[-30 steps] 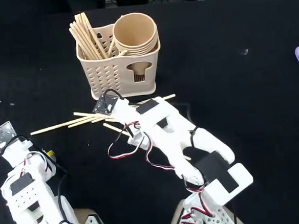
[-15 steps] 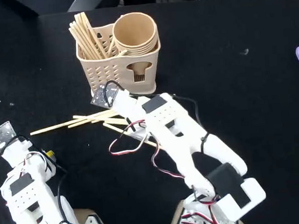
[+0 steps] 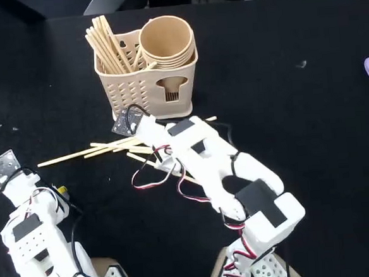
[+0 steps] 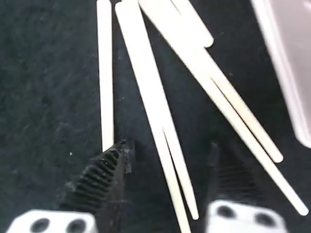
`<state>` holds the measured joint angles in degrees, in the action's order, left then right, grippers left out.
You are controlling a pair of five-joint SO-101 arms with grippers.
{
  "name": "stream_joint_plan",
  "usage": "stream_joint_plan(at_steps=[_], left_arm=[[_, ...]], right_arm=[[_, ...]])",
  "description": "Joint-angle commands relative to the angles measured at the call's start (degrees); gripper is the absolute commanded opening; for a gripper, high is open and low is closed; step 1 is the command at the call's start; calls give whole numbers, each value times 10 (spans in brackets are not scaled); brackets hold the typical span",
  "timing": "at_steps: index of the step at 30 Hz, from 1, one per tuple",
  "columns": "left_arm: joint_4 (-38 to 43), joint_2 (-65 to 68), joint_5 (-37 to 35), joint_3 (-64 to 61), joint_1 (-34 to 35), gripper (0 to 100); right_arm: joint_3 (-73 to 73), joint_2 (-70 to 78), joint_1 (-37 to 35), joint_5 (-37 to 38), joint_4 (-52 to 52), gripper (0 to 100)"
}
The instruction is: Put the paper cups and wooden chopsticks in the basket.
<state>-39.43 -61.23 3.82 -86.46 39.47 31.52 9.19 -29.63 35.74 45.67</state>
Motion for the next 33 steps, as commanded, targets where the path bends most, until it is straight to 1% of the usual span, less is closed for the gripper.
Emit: stream_joint_plan(at_steps=[1,2,4,9,18,20,23,26,28,30,33], left_arm=[[9,-5,-2,19,-5,249],[9,-5,-2,19,-5,249],[9,-5,-2,19,-5,249],[9,-6,-2,19,-5,249],[9,-6,-2,19,-6,249],[9,-6,-2,19,-6,249],[9,-6,-2,19,-6,249],[9,-6,-2,19,-6,249],[9,-6,-2,19,-6,249],[9,-6,-2,19,-6,249],[9,-6,-2,19,-6,249]], right_arm=[[-36,0,7,1,-13,3],[-36,-4,7,0,-12,31],[-36,-22,8,3,2,8],[-36,-102,6,0,50,10],[-28,-154,5,-4,58,10],[-40,-195,-8,-38,80,10],[-89,-282,-57,-103,163,10],[-163,-367,-92,-134,208,10],[-207,-402,-94,-138,198,10],[-235,-409,-92,-149,160,10],[-244,-398,-84,-176,55,11]])
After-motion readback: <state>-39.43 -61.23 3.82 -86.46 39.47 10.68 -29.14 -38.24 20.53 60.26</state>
